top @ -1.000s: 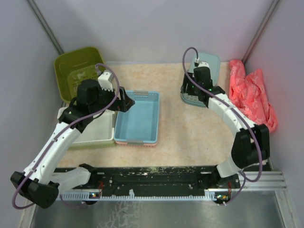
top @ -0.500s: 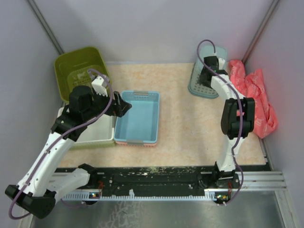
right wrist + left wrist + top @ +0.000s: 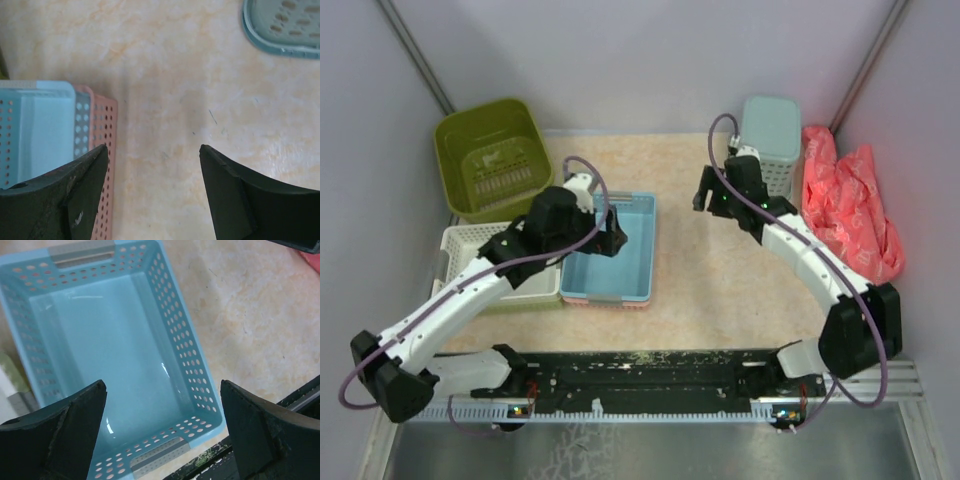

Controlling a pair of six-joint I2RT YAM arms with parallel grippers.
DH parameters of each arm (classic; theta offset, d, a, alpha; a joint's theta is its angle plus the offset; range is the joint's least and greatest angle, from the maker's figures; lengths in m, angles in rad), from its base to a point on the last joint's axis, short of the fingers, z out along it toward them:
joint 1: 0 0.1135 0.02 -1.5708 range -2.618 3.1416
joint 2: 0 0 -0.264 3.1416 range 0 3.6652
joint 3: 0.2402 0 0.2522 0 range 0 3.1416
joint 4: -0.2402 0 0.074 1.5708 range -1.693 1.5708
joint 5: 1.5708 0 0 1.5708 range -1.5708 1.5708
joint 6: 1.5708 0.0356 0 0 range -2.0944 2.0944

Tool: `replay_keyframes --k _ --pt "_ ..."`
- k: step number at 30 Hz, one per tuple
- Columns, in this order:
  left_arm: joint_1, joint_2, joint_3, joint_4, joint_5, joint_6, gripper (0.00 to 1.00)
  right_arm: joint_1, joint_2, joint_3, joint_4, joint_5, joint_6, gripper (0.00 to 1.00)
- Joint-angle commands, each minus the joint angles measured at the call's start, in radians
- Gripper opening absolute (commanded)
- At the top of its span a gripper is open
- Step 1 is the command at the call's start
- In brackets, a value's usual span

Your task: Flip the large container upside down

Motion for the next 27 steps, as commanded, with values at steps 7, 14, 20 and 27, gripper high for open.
replay_keyframes --k 7,14,20,27 --pt "-0.247 0.273 0.055 0.072 -0.308 -0.183 0.99 -0.097 -0.325 -0.238 -0.071 0.177 0.066 0.8" --pt "-0.286 0.456 0.098 0.14 -0.302 -0.186 0.88 -0.301 -0.406 -0.296 -0.095 0.041 0.082 0.79" --pt "-0.292 0.512 0.117 0.163 -0.293 -0.198 0.39 -0.302 -0.416 -0.333 -0.094 0.01 0.095 0.77" --pt "-0.297 0.541 0.208 0.198 -0.231 -0.1 0.0 -0.302 -0.419 -0.375 -0.056 -0.047 0.12 0.74"
